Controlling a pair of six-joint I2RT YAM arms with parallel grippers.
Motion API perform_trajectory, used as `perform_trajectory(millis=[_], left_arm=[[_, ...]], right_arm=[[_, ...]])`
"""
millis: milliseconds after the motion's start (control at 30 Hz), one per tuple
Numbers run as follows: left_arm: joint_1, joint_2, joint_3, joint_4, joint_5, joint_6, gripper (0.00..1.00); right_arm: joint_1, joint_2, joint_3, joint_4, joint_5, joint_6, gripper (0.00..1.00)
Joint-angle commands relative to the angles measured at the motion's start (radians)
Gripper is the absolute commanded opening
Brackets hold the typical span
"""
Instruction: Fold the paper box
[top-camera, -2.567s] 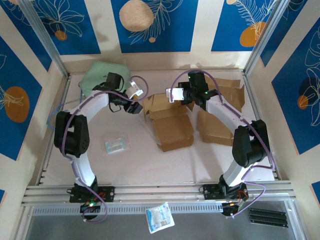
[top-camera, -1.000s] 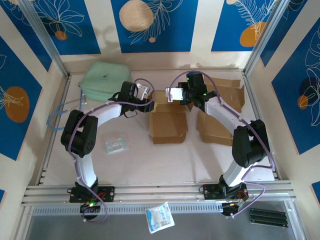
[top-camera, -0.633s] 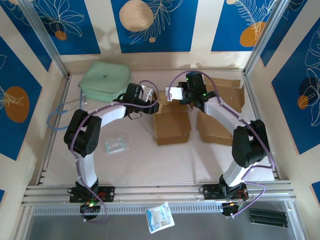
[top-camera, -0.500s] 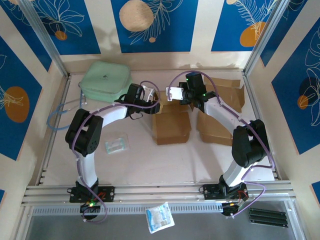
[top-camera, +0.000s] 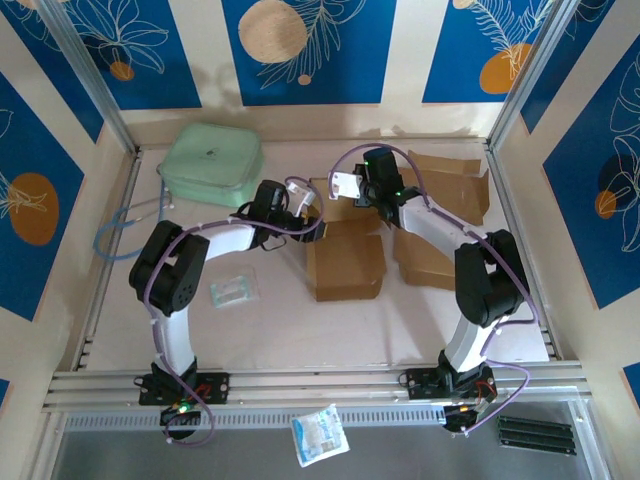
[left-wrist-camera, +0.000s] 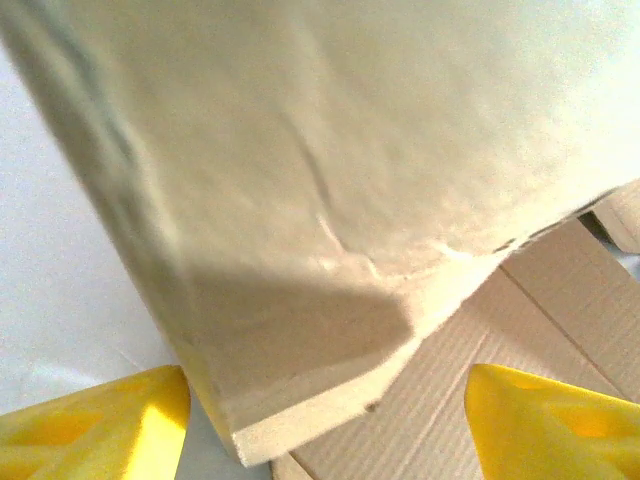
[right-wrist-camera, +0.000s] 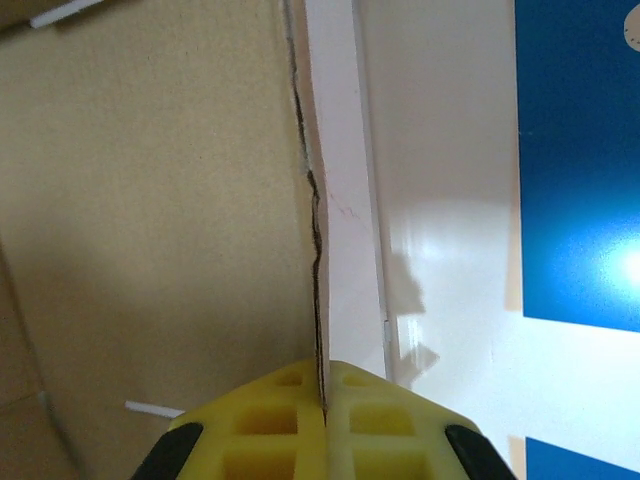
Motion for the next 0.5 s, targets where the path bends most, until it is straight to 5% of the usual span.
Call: perform_trajectory(millis=[0,467], left_arm=[[-0.009,-0.041,-0.025,0.074,0.057,0.006,0.74],[-0.009,-0.010,0.039,0.055,-0.040,0.043,0.70]], right_arm=[[0.017,0.020,-0.047,0.060,0.013,-0.010,0.00],[0.038,-0.051,-0.123,0.093,-0.018,-0.051,0.00]])
